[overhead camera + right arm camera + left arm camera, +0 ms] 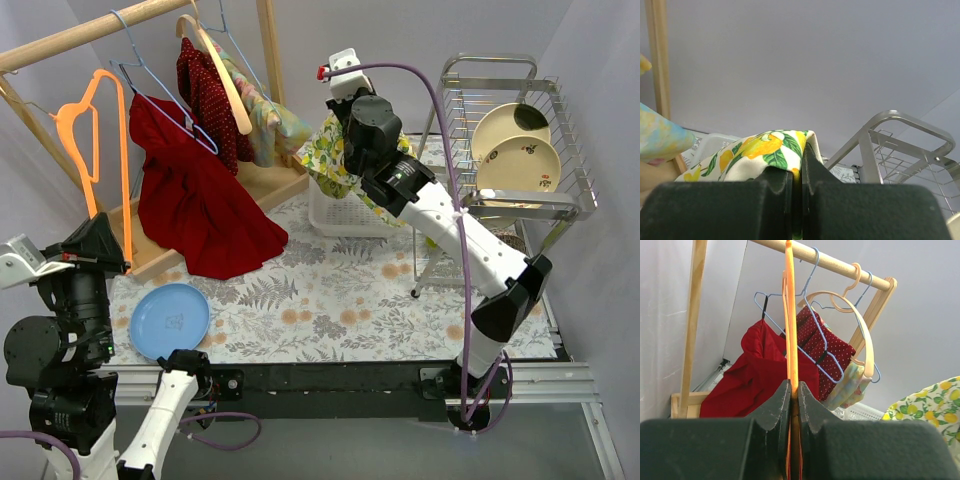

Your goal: Remove the skirt from the hanger

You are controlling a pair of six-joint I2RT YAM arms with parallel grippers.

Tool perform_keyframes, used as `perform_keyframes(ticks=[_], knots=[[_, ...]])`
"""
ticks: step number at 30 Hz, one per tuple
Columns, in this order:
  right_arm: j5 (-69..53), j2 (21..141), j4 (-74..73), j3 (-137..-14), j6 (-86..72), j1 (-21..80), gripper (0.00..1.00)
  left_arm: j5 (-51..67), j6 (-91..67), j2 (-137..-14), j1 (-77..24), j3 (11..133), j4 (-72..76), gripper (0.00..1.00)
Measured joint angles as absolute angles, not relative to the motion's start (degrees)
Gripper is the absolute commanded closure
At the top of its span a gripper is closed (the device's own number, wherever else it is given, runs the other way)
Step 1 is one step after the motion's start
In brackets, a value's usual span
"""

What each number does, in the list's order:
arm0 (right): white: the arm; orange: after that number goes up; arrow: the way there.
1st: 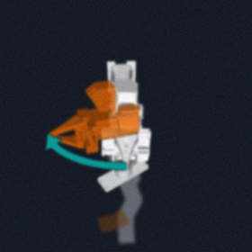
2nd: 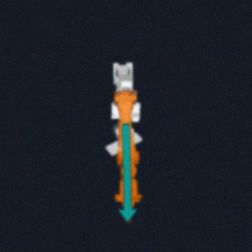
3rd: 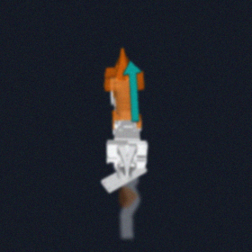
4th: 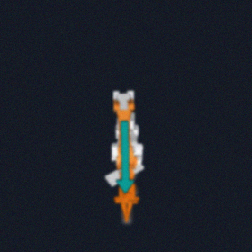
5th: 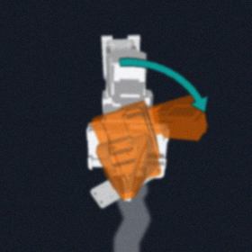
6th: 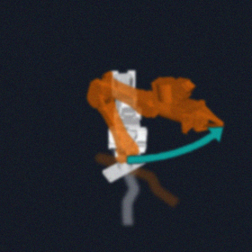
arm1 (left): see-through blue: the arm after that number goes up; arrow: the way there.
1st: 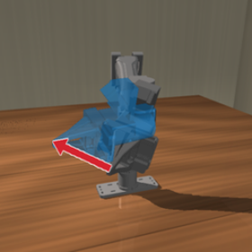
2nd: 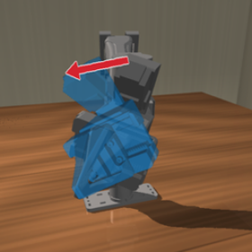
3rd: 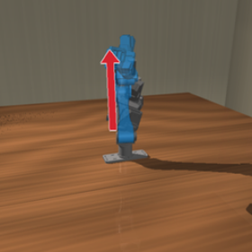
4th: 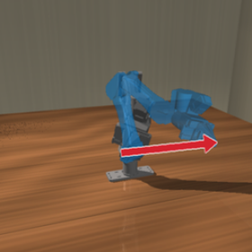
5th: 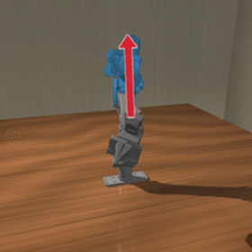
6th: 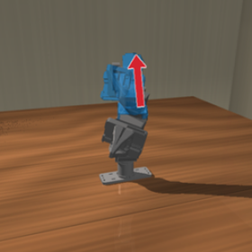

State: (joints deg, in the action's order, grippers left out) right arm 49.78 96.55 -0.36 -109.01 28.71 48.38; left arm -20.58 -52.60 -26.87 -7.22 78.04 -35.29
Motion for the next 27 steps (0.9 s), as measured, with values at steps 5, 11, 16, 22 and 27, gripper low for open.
perform_keyframes(ticks=[5,11,16,22,27], knots=[[48.03,100.40,-0.08,-109.01,28.05,45.67,0.99,-20.60,-52.31,-25.56,-7.22,76.49,-33.63,1.00],[45.23,109.27,-2.46,-117.19,25.78,42.59,0.99,-20.60,-51.96,-24.97,-7.22,74.70,-32.03,1.00],[43.40,114.96,-5.67,-124.07,22.52,40.34,0.99,-20.60,-51.68,-24.97,-7.22,74.22,-30.96,1.00],[43.57,108.07,-5.61,-105.08,14.09,38.76,0.99,-20.99,-51.29,-24.97,-7.22,72.99,-29.91,1.00],[43.07,109.34,-10.09,-94.72,6.98,37.26,0.99,-21.02,-51.16,-25.04,-7.22,72.88,-29.89,1.00]])
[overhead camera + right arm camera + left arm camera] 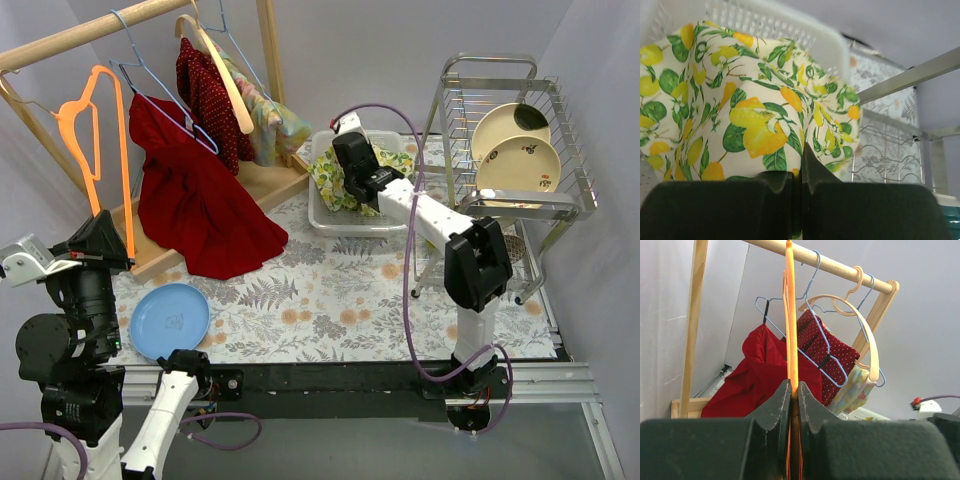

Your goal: Remove the skirt from the hanger

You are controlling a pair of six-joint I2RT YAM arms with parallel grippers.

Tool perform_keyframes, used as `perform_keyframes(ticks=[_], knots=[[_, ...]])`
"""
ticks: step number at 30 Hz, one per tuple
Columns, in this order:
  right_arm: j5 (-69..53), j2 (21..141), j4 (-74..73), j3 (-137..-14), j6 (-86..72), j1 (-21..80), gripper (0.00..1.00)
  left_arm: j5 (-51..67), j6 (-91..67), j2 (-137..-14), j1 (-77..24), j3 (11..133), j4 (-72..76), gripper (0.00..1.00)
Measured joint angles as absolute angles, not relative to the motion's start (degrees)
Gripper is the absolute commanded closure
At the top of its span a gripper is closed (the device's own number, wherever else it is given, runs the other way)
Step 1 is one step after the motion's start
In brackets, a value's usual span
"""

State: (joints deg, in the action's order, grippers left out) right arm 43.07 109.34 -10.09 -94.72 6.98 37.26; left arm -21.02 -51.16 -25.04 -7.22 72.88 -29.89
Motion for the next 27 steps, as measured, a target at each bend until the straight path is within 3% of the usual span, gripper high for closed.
perform_keyframes(ticks=[15,18,22,25,27], knots=[[27.83,120.22,-16.75,-95.48,-2.85,32.05,0.99,-21.41,-51.16,-25.04,-7.22,72.73,-29.85,1.00],[26.61,121.91,-17.89,-96.05,-3.88,32.10,0.85,-21.43,-51.16,-25.12,-7.22,72.73,-29.82,1.00],[25.93,124.92,-23.27,-99.70,-5.17,32.67,0.45,-21.56,-50.98,-25.58,-7.22,72.66,-29.52,1.00],[24.88,123.94,-25.65,-99.90,-5.93,32.69,0.37,-22.00,-50.72,-26.02,-7.22,72.36,-29.34,1.00],[23.59,121.80,-27.22,-99.85,-5.87,32.58,0.37,-22.31,-50.57,-26.33,-7.22,72.07,-29.28,1.00]])
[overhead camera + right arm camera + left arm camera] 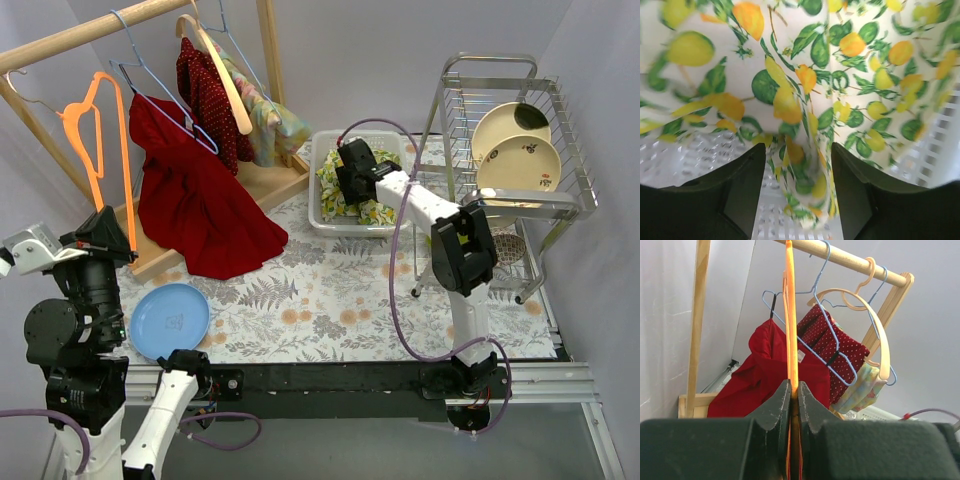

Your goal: Remove the skirt from the hanger

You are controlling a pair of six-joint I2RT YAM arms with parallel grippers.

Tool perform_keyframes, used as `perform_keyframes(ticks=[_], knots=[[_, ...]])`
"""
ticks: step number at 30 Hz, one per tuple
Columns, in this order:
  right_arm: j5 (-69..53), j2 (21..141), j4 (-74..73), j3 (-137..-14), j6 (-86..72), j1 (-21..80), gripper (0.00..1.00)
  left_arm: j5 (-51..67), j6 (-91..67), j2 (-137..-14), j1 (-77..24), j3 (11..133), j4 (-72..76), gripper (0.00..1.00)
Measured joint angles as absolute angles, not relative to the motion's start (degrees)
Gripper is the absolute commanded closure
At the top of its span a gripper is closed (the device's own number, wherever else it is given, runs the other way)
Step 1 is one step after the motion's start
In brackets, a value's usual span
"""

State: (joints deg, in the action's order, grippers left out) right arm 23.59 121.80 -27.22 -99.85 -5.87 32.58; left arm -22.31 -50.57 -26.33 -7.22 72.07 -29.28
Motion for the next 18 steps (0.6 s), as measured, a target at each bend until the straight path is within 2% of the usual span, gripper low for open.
perform_keyframes(ticks=[4,5,6,9,13,18], knots=[[20.91,115.18,-29.69,-101.34,-5.85,32.18,0.44,-22.74,-50.30,-27.05,-7.22,71.88,-29.45,1.00],[20.18,113.80,-29.98,-102.54,-5.80,32.12,0.49,-22.81,-50.30,-27.18,-7.22,71.88,-29.47,1.00],[19.35,112.81,-30.06,-104.03,-5.76,32.08,0.62,-22.90,-50.30,-27.29,-7.22,71.88,-29.47,1.00],[17.06,112.03,-29.47,-109.71,-5.37,31.88,0.79,-22.96,-50.30,-27.51,-7.22,71.88,-29.47,1.00],[15.07,115.26,-26.87,-115.98,-4.60,31.88,0.85,-23.00,-50.33,-28.03,-7.22,71.88,-29.47,1.00],[15.03,124.40,-24.03,-119.28,-4.25,31.90,0.88,-23.73,-49.71,-29.82,-7.22,71.92,-29.47,1.00]])
